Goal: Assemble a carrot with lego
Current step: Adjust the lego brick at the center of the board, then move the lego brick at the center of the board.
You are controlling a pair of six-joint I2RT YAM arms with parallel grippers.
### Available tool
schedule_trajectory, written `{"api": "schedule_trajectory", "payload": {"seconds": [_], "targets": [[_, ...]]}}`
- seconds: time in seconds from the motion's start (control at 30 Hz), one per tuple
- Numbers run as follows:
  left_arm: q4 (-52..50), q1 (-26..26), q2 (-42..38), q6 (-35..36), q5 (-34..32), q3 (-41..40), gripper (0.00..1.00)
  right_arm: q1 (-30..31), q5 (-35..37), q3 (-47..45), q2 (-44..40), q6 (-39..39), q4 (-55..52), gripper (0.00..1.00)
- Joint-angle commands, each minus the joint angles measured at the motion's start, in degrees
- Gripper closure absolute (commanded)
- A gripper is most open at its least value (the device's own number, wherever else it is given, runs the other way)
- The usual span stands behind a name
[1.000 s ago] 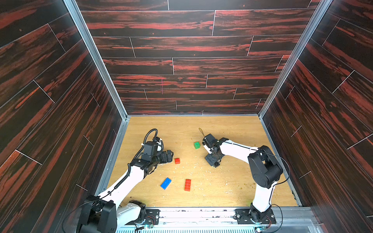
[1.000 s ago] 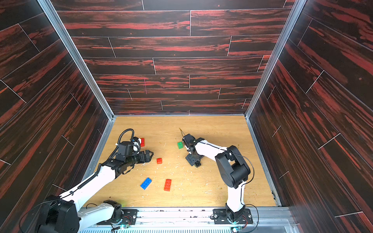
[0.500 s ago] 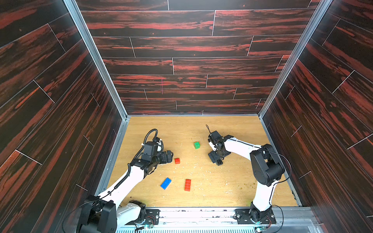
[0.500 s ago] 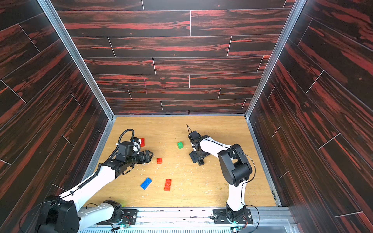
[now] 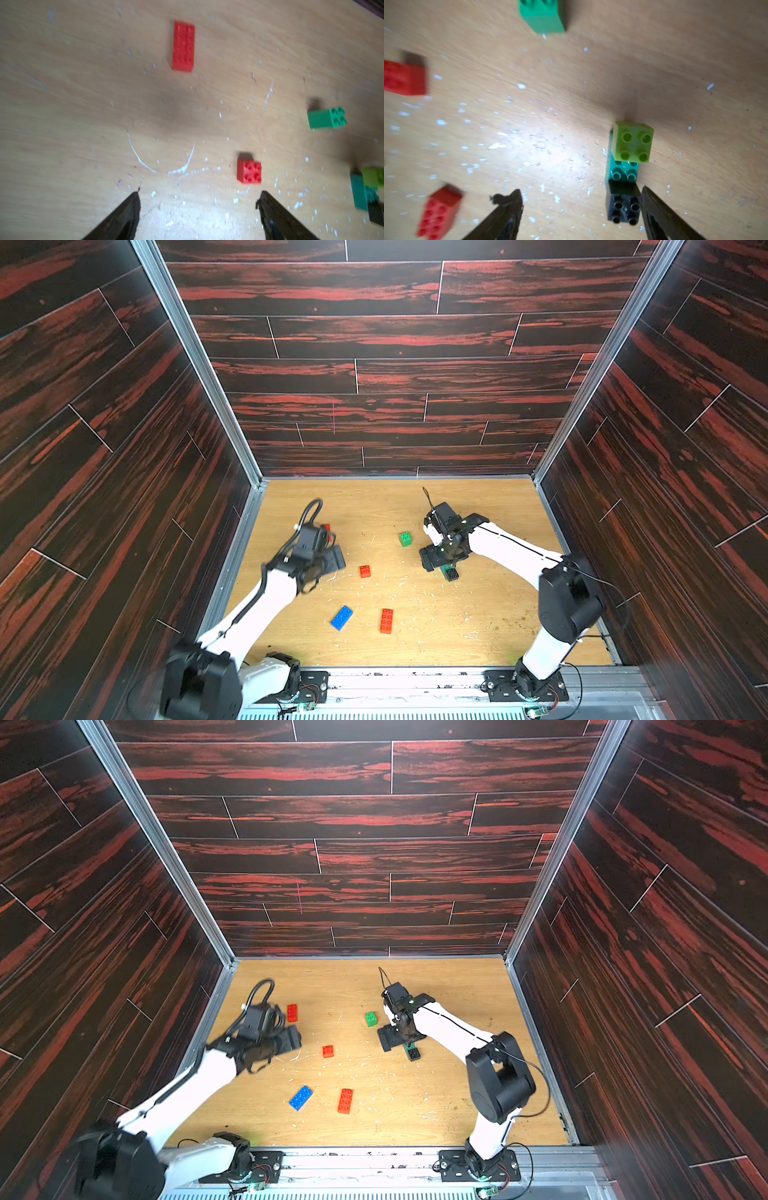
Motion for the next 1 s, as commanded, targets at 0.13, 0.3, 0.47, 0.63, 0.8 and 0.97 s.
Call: {"api": "schedule_trajectory", "payload": {"seconds": [0.13,0.3,0.47,0.63,0.8,0.97], "targets": [[-8.32,6.05,15.82,6.69,1.29,14.7,0.13,0.24,-3.87,0.02,-3.64,4.07,-2.0,0.1],[-10.06,7.34,24.83,10.27,3.05,23.48,0.16,0.12,-4.73,-0.47,-3.96,4.47,-1.38,0.1],[-9.4,7.46,29.68,11.09,4.76,27.28,0.19,-0.53,-6.6,2.77,0.32,3.83,1.98,0.1],[-8.52,7.65,31.25,11.22,5.58,27.97,0.2,-0.76,-6.79,10.96,7.54,2.44,2.77,0.11],[-7.44,8.04,31.93,10.96,6.96,27.75,0.2,-0.97,-6.6,20.62,15.86,0.62,0.66,0.13],[-5.33,8.25,31.18,10.44,9.62,26.37,0.21,-1.04,-5.82,28.64,23.53,-1.03,-2.31,0.16]]}}
